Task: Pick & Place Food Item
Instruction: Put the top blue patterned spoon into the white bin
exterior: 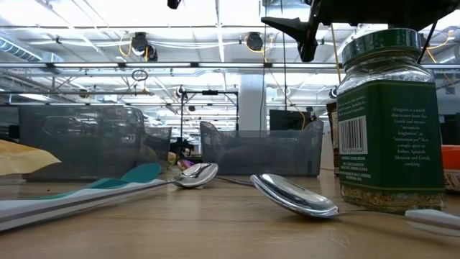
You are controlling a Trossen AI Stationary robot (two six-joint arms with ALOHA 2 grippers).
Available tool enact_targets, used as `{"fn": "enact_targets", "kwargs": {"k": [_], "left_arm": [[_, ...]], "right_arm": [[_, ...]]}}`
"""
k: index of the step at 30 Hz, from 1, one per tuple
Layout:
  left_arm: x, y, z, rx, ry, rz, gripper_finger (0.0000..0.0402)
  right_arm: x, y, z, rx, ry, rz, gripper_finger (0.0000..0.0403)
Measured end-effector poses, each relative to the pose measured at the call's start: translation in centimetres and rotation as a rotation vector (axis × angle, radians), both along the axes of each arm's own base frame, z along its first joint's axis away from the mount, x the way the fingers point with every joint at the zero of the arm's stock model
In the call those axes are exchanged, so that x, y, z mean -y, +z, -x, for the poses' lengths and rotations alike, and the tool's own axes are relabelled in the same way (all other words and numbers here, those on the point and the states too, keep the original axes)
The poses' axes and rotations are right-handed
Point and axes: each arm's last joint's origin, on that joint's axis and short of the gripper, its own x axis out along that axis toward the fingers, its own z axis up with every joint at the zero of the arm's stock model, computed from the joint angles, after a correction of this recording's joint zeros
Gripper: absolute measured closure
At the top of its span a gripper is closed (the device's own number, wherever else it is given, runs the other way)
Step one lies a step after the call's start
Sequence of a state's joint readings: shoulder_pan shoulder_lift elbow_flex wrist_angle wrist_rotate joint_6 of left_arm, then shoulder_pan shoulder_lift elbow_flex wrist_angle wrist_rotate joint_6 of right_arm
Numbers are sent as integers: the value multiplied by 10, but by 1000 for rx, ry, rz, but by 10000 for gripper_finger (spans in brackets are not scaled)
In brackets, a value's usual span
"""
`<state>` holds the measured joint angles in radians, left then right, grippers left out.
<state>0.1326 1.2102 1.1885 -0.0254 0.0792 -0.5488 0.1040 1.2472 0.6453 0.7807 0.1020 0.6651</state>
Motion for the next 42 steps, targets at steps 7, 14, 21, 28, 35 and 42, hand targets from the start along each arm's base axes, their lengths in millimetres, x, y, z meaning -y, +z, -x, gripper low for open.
{"fn": "enact_targets", "kwargs": {"k": [7,14,21,28,35,42], "left_arm": [[0,0,0,-1,-1,2,96],[0,0,0,-1,-1,3,96],[15,-3,-1,-27,-63,27,96],[48,-18,-4,-169,-97,81,96],[82,-38,-7,-323,-136,173,96],[108,-65,-9,-545,-204,270,96]], "right_arm": [[0,0,0,0,0,0,154],[0,0,0,0,0,0,154],[0,0,0,0,1,0,154],[-2,-2,0,-23,75,26,154],[-4,-7,0,-73,136,38,154],[3,-5,6,-109,249,44,154]]}}
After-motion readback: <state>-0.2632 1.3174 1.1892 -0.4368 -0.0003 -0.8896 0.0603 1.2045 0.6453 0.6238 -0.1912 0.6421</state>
